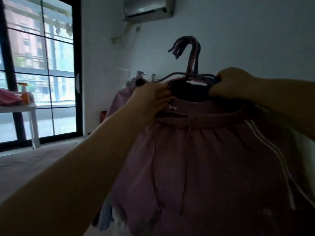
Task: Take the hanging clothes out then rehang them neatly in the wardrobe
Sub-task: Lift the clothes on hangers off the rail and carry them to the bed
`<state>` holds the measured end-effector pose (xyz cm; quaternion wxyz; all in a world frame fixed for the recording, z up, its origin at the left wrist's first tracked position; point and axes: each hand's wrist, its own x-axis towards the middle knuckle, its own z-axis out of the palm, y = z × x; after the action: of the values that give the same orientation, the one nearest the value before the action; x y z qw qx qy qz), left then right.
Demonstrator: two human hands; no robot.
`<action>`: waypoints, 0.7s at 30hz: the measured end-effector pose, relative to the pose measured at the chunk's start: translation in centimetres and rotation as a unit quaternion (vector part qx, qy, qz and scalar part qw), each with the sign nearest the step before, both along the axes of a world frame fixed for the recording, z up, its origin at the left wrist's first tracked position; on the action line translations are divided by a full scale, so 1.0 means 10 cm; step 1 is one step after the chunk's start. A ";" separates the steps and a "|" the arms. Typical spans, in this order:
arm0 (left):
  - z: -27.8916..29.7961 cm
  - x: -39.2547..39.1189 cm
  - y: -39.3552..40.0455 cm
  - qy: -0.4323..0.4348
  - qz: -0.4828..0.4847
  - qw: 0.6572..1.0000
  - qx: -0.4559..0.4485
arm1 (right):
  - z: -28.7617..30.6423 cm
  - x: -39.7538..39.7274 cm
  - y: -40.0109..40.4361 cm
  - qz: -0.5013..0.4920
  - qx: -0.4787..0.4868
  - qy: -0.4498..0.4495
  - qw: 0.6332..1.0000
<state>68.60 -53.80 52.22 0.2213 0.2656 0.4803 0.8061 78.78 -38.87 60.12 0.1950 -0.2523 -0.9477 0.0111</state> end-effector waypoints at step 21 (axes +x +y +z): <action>-2.40 -1.33 0.88 -0.104 0.330 0.916 -0.201 | 0.23 -1.78 1.46 0.161 0.055 0.044 0.985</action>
<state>55.34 -45.03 28.27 0.0404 -0.0438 0.6668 0.7428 60.94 -24.27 62.37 0.2453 -0.0851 -0.9657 0.0011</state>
